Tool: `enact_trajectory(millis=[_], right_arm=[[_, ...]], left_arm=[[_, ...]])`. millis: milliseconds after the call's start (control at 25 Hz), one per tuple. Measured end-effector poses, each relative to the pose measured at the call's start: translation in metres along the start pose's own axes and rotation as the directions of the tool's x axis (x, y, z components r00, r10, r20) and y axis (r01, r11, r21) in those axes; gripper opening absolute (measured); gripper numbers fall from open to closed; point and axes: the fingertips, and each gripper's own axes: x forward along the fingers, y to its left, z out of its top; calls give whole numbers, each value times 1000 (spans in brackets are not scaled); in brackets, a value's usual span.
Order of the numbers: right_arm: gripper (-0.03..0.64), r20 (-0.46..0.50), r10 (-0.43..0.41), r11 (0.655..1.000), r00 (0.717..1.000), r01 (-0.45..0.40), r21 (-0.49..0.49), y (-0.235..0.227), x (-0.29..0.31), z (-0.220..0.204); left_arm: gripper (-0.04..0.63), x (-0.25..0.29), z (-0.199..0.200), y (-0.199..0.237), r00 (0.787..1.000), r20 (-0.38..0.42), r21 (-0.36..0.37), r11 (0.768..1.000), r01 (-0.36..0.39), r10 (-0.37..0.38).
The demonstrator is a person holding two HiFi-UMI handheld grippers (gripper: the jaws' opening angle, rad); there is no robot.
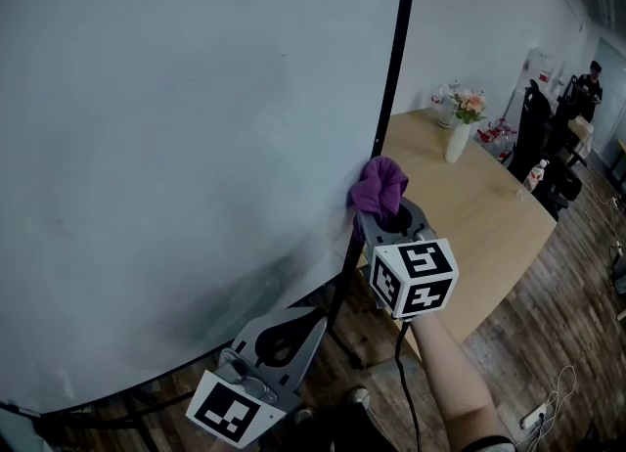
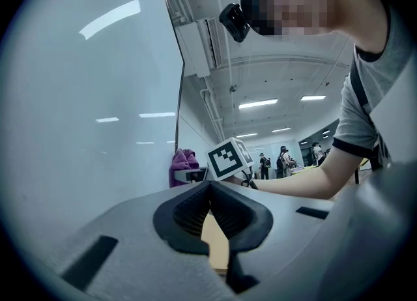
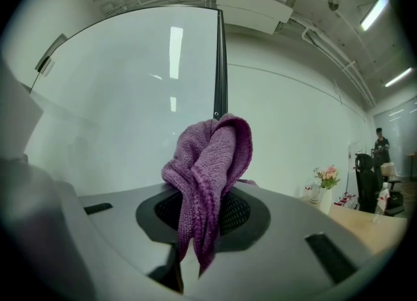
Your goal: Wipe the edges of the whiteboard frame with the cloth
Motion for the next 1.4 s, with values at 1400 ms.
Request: enact_trajectory(millis=[1400], right_arm=[[81,-170,3,998,985,9,70,4,10,-126]], left_arm=[[17,-5,-41,8,998,-64,-57,998,-26,22]])
